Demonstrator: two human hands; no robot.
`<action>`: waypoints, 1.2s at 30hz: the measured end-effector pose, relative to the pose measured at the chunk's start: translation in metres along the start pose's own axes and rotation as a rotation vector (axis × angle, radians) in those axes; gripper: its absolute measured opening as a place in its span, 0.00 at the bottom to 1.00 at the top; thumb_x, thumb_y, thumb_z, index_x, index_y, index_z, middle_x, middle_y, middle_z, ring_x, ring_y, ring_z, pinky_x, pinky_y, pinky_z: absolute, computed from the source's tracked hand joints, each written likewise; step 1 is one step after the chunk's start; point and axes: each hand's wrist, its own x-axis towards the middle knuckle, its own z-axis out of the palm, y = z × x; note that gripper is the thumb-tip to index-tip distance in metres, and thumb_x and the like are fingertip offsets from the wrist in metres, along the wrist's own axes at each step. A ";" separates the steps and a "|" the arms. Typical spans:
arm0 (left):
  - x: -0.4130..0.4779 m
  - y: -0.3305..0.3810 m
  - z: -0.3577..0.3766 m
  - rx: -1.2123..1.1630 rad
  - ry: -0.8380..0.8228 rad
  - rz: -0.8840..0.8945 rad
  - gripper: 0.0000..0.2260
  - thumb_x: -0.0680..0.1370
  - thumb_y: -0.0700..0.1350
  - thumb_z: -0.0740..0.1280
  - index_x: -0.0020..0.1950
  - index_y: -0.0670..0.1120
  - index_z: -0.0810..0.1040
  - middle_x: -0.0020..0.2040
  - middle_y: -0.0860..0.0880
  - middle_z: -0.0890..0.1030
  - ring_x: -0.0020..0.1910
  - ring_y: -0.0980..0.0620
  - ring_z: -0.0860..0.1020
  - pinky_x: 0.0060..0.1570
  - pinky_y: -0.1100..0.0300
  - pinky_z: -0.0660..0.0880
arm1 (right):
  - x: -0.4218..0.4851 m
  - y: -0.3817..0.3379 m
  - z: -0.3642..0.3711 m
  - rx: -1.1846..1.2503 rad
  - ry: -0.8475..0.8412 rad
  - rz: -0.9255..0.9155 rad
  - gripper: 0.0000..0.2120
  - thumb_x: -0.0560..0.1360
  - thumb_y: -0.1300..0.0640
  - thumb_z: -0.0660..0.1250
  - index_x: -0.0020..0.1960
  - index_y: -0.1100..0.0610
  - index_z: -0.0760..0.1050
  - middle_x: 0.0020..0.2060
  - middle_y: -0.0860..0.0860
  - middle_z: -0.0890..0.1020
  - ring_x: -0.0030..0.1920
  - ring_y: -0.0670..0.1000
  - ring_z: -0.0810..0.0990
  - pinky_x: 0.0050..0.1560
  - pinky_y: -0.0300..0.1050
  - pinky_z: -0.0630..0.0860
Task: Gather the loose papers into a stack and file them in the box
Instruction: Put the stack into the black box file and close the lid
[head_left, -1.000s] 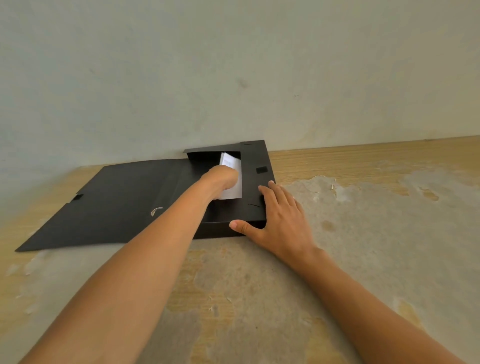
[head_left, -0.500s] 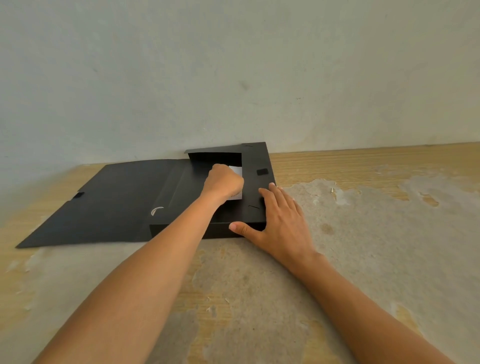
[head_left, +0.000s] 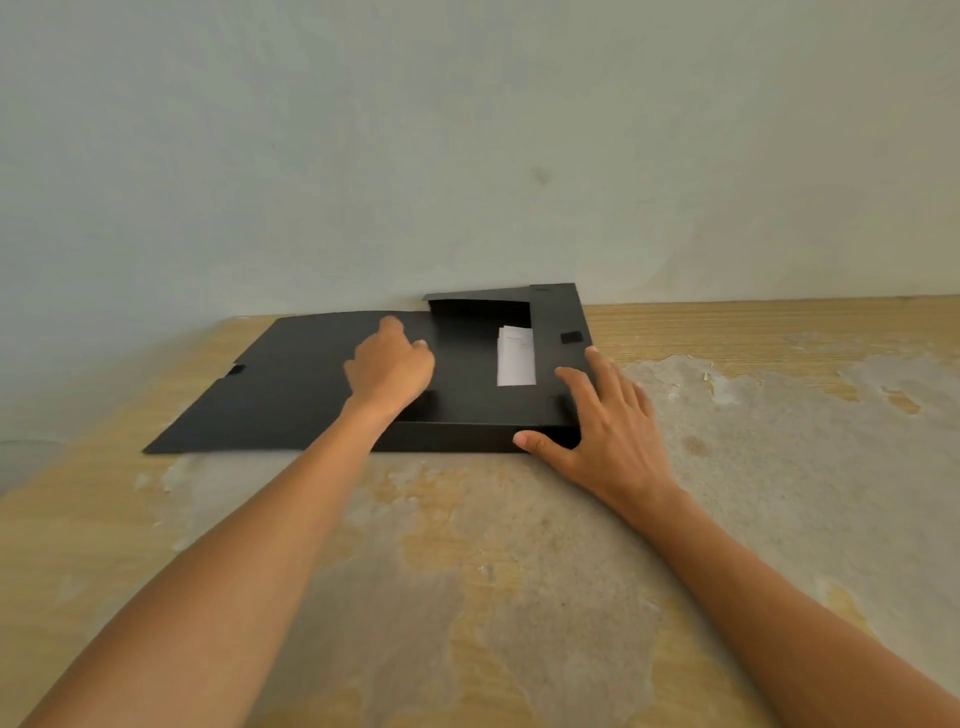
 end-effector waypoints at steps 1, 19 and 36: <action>-0.002 -0.019 -0.008 0.060 0.021 -0.034 0.18 0.79 0.50 0.58 0.66 0.43 0.67 0.56 0.44 0.78 0.59 0.41 0.74 0.62 0.46 0.64 | -0.001 -0.001 0.000 -0.010 0.004 -0.009 0.45 0.65 0.23 0.50 0.72 0.52 0.62 0.76 0.57 0.58 0.75 0.58 0.58 0.70 0.60 0.61; -0.008 -0.213 -0.107 0.281 0.091 -0.419 0.43 0.68 0.75 0.54 0.70 0.43 0.64 0.67 0.40 0.72 0.69 0.38 0.65 0.69 0.35 0.45 | -0.004 -0.006 -0.002 0.080 0.022 0.041 0.39 0.66 0.32 0.65 0.67 0.56 0.66 0.69 0.57 0.68 0.66 0.60 0.71 0.60 0.57 0.74; 0.021 -0.138 -0.136 -1.340 0.500 -0.333 0.09 0.71 0.31 0.67 0.45 0.44 0.80 0.42 0.46 0.80 0.42 0.47 0.78 0.32 0.62 0.74 | -0.007 -0.007 -0.005 0.160 -0.010 0.053 0.38 0.66 0.33 0.67 0.67 0.54 0.65 0.69 0.54 0.67 0.66 0.56 0.71 0.60 0.50 0.72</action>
